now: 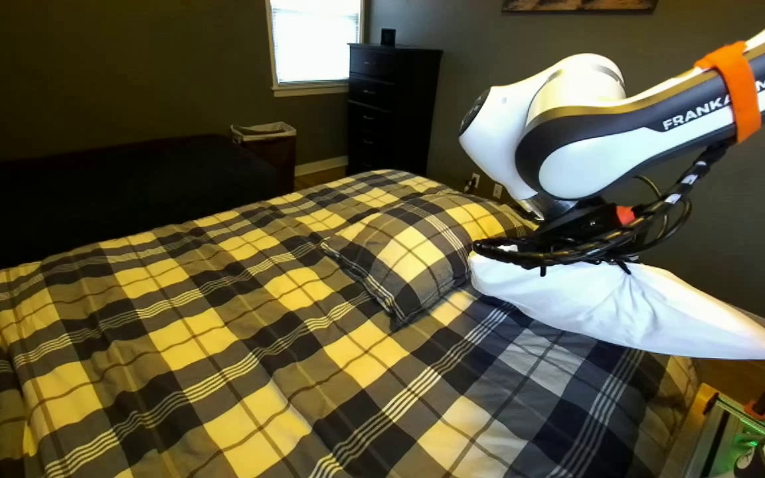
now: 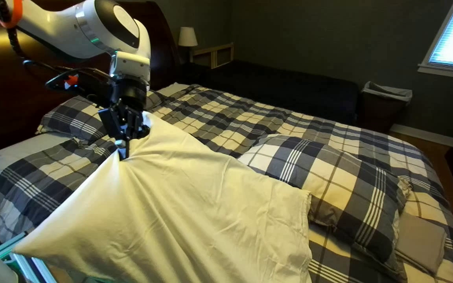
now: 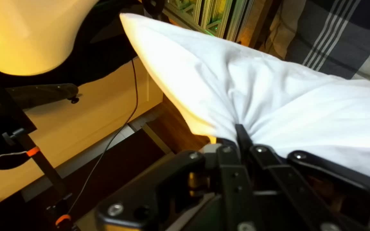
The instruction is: Move the pillow
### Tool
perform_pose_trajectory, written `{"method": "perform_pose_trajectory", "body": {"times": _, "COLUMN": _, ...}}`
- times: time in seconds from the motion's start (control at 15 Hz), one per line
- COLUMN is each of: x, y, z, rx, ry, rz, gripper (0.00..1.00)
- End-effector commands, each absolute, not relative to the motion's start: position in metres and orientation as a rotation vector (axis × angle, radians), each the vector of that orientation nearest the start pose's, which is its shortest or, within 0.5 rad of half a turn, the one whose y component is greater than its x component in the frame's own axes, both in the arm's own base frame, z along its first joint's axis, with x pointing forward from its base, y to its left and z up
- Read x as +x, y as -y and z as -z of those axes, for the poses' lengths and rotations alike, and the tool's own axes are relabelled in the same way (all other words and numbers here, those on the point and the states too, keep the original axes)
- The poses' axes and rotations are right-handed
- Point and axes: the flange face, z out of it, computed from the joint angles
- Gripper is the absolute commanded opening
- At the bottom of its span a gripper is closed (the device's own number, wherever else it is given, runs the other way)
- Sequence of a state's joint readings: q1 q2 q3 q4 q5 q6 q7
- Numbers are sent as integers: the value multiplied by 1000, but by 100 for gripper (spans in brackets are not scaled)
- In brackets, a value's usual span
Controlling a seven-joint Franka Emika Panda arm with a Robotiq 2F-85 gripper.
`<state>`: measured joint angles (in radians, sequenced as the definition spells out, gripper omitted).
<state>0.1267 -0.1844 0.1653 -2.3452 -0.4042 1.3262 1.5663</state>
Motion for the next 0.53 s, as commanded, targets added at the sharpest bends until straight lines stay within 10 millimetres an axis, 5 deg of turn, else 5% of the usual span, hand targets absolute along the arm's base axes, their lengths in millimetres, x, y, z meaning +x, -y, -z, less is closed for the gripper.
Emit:
{"method": "perform_pose_trajectory", "body": {"times": 0.0, "x": 391, "y": -59, "z": -394, "rx": 1716, "ry": 1344, "rz": 95, "gripper": 1}}
{"method": "perform_pose_trajectory", "body": {"times": 0.27, "x": 414, "y": -52, "z": -388, "rx": 1688, "ry": 1390, "rz": -38, "gripper": 1}}
{"method": "perform_pose_trajectory", "body": {"times": 0.47, "x": 429, "y": -69, "z": -374, "rx": 1815, "ry": 1418, "rz": -107, "gripper": 1}}
